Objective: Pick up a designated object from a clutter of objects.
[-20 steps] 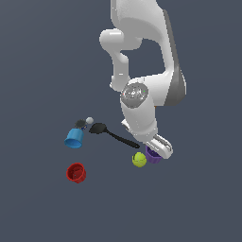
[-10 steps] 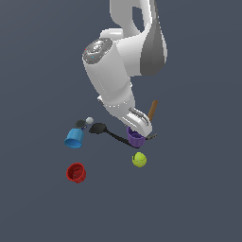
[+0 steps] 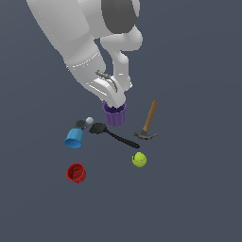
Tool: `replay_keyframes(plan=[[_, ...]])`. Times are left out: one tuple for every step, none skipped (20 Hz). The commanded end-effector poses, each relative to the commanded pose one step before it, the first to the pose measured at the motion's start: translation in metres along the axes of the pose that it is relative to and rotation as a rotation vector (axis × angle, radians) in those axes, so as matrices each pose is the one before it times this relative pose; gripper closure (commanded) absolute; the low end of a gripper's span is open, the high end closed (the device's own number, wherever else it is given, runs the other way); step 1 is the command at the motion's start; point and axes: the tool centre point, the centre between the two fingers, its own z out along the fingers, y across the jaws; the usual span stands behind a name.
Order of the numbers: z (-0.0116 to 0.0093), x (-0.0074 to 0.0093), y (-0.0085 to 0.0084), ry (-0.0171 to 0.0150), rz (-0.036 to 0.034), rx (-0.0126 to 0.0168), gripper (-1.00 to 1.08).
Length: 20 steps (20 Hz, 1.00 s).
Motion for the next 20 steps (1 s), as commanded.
replay_keyframes(plan=[[-0.0281,0.00316,0.01541,0.00065,-0.00039,0.00011,1.08],[-0.01087,0.00155,0.00598,0.0,0.0,0.0,1.08],[-0.0107,0.00149,0.00575,0.00033,0.00005,-0.0006,1.08],[-0.0107,0.00162,0.00586,0.0,0.0,0.0,1.08],[-0.01046,0.00163,0.0057,0.0,0.0,0.0,1.08],[-0.01,0.00143,0.00521,0.00035,-0.00014,-0.00058,1.08],[-0.0096,0.0016,0.00519,0.0,0.0,0.0,1.08],[-0.00902,0.00155,0.00485,0.0,0.0,0.0,1.08],[-0.00836,0.00123,0.00418,0.00032,-0.00035,-0.0005,1.08],[-0.00786,0.00145,0.00418,0.0,0.0,0.0,1.08],[-0.0073,0.00139,0.00386,0.0,0.0,0.0,1.08],[-0.00669,0.00102,0.00319,0.00025,-0.00053,-0.00036,1.08],[-0.00618,0.00126,0.00322,0.0,0.0,0.0,1.08],[-0.00563,0.00119,0.00291,0.0,0.0,0.0,1.08],[-0.00508,0.00081,0.00229,0.00016,-0.00064,-0.0002,1.08],[-0.00456,0.00103,0.0023,0.0,0.0,0.0,1.08],[-0.00403,0.00094,0.00202,0.0,0.0,0.0,1.08],[-0.00352,0.00058,0.00148,0.00007,-0.00069,-0.00003,1.08],[-0.00299,0.00075,0.00147,0.0,0.0,0.0,1.08],[-0.00249,0.00064,0.00121,0.0,0.0,0.0,1.08]])
